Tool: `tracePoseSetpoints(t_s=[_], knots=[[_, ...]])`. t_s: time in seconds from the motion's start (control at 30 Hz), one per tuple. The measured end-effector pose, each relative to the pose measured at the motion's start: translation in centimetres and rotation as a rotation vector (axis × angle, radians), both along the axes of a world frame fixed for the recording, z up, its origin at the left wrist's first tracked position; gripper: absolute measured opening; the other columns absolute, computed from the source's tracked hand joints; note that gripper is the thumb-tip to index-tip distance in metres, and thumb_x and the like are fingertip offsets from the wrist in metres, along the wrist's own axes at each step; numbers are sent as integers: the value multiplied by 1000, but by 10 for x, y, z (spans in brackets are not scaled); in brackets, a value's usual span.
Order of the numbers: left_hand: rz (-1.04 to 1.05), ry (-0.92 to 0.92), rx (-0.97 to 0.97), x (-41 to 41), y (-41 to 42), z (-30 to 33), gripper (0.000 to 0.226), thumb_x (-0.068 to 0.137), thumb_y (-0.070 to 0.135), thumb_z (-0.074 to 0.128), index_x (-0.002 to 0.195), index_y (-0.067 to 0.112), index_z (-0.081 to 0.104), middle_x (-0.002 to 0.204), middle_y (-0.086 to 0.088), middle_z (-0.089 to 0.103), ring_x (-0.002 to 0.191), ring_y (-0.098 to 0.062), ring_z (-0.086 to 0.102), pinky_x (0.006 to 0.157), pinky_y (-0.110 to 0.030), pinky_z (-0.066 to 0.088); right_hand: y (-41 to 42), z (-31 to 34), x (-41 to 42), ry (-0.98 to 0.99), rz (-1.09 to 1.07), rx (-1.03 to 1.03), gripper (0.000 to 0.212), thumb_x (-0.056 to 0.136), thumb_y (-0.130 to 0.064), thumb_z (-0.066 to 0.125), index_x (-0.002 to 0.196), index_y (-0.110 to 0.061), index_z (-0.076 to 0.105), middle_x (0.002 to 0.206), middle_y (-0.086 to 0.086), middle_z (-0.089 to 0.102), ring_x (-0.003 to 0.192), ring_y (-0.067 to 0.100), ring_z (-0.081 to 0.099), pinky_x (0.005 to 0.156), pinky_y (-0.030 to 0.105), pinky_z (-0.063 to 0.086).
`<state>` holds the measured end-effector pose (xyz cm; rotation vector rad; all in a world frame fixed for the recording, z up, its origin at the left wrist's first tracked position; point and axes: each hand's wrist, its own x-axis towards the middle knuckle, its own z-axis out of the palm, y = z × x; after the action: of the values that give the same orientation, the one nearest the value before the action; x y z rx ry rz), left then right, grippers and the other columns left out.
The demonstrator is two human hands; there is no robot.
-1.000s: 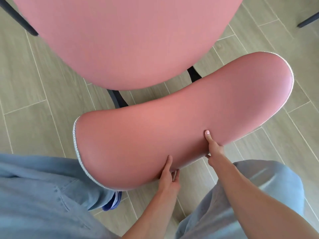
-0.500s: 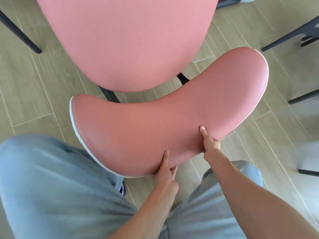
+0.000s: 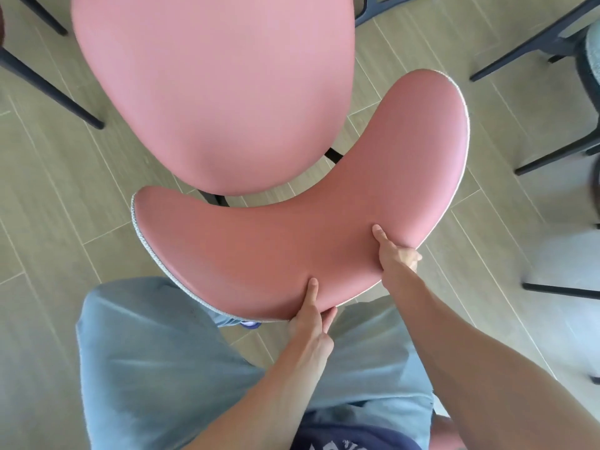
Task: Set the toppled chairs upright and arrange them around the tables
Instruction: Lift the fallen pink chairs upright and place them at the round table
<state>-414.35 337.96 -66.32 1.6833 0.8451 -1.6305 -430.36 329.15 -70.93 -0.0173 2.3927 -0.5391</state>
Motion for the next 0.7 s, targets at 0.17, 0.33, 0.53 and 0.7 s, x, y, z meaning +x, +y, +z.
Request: tracePoseSetpoints(t_s=[0.17, 0.33, 0.53, 0.7], knots=[[-37, 1, 33, 7, -4, 60, 55, 69, 40, 89, 110, 26, 55, 96, 12, 65, 77, -23, 73, 74, -26, 53, -2, 66, 5, 4, -8, 49, 104, 62, -61, 86, 128, 3, 39, 130, 21, 56, 125, 39, 52, 106, 48, 43], [-64, -58, 8, 41, -31, 100, 69, 72, 31, 89, 129, 16, 53, 117, -1, 61, 80, -28, 68, 100, -43, 53, -11, 123, 20, -130, 45, 54, 89, 66, -49, 88, 130, 2, 53, 125, 18, 63, 115, 37, 60, 98, 44, 51], [-34, -187, -65, 70, -94, 138, 44, 66, 19, 93, 98, 10, 65, 96, 2, 63, 80, -26, 71, 75, -49, 62, -72, 171, 29, -238, 197, 17, 55, 71, -42, 88, 102, -6, 62, 92, 7, 64, 73, 25, 61, 90, 43, 57], [-66, -250, -133, 98, -159, 166, 51, 63, 18, 95, 99, 10, 59, 101, -5, 63, 56, -32, 68, 67, -51, 62, -140, 192, 45, -307, 354, -73, 56, 71, -40, 88, 108, -6, 62, 110, 8, 65, 75, 26, 67, 77, 39, 60]])
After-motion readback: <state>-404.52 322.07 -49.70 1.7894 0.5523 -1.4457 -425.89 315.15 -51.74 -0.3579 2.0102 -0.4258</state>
